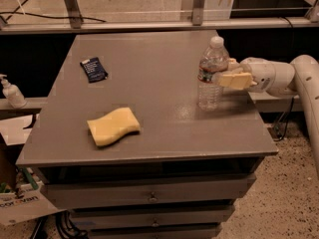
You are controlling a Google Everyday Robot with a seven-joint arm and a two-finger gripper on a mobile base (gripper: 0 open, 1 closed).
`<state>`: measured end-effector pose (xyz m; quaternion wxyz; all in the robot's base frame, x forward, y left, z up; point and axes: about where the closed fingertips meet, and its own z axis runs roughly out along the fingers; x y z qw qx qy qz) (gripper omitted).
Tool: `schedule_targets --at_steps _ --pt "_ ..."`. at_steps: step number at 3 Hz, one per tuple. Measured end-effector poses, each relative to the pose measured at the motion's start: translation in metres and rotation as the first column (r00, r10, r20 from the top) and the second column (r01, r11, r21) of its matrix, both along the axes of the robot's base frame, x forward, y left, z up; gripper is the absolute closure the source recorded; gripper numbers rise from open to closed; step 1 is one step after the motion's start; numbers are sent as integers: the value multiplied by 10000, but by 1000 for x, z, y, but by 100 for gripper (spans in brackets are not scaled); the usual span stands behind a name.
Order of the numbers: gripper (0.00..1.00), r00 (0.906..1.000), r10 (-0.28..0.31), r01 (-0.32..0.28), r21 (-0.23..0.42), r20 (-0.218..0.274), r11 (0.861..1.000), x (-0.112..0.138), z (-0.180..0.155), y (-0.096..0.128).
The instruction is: Place water bottle upright
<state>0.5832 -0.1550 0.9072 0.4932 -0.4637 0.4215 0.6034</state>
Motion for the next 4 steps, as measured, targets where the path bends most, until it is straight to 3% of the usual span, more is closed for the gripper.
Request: schedule_targets --at_steps 3,4 --pt "11 9999 -103 102 -114 -85 9999 -1 -1 -5" --pt "0 9999 -109 108 -160 -94 9998 -2 0 -7"
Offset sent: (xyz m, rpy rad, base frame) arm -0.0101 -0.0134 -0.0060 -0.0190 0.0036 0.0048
